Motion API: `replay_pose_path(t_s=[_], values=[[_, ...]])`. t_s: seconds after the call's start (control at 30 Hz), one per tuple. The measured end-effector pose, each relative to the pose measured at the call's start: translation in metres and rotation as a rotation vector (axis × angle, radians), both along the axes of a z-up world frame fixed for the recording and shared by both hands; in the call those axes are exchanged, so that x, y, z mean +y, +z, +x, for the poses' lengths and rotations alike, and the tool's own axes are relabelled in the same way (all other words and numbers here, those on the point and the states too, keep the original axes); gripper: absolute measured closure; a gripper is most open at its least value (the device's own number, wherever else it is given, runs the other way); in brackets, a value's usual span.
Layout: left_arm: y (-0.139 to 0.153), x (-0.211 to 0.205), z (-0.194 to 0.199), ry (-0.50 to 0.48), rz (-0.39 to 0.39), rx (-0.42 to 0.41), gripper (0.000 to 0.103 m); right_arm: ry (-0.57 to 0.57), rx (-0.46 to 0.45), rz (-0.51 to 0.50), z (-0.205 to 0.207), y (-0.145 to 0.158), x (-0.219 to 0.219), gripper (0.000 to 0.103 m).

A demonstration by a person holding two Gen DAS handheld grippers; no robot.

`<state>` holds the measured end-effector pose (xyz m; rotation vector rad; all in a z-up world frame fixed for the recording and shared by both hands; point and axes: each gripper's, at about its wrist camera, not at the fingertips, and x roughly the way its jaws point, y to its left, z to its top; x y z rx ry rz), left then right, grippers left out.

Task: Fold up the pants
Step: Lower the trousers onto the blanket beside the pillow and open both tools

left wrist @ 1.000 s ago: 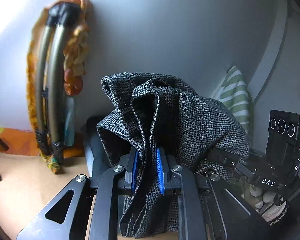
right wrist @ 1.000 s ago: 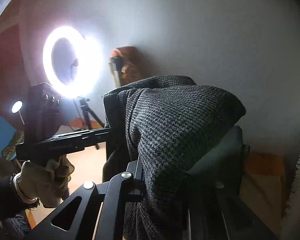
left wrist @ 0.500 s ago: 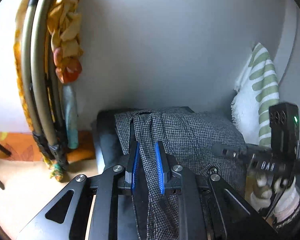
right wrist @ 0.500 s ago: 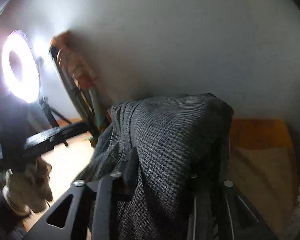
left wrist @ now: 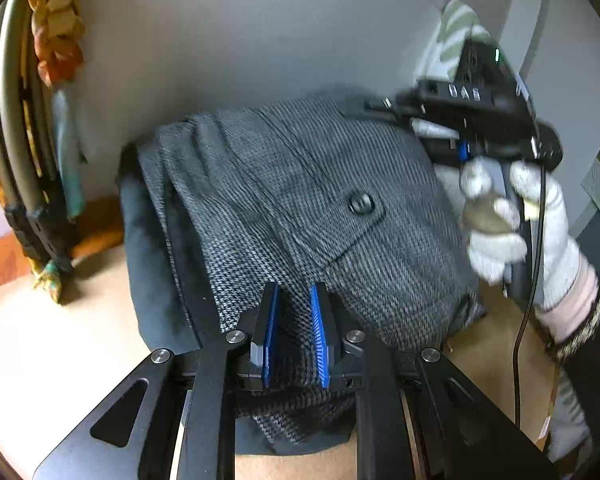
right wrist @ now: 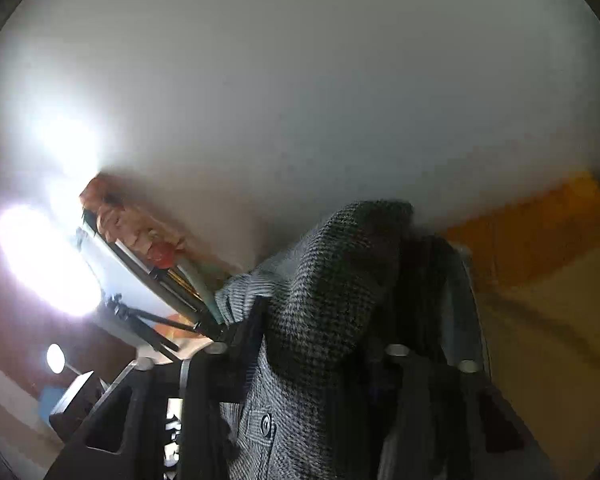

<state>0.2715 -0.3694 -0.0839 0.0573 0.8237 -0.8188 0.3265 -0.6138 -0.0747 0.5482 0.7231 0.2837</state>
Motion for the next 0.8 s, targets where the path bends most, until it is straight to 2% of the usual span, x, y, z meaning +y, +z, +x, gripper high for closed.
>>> replay_pose_path(t_s=[0.07,0.13,0.23,0.37,0.4,0.43,0.6,0.7,0.8], values=[[-0.003,0.0,-0.002,0.003,-0.001,0.004,0.088,0.022,-0.018,-0.133,0.003,0.006,0.013,0.075],[-0.004,0.001,-0.003,0.005,-0.013,0.016,0.088,0.004,0.026,-0.207,0.011,0.0,0.015,0.075],[-0.002,0.003,-0.005,0.013,-0.019,0.022,0.088,-0.012,0.063,-0.332,0.016,-0.01,0.017,0.07],[0.007,0.013,-0.01,0.035,-0.031,0.03,0.088,-0.057,0.076,-0.339,0.009,-0.003,0.012,0.052],[0.01,0.017,-0.006,0.045,-0.036,0.036,0.088,-0.083,0.073,-0.361,0.008,0.001,0.014,0.045],[0.012,0.026,0.0,0.061,-0.044,0.046,0.088,-0.112,0.065,-0.399,0.003,0.006,0.012,0.043],[0.03,0.047,-0.011,0.101,-0.064,0.048,0.088,-0.19,0.027,-0.445,-0.034,0.039,0.009,0.041],[0.044,0.063,-0.023,0.123,-0.07,0.036,0.07,-0.195,0.003,-0.438,-0.06,0.051,0.013,0.041],[0.057,0.079,-0.039,0.137,-0.071,0.021,0.068,-0.195,-0.013,-0.443,-0.081,0.064,0.025,0.04]])
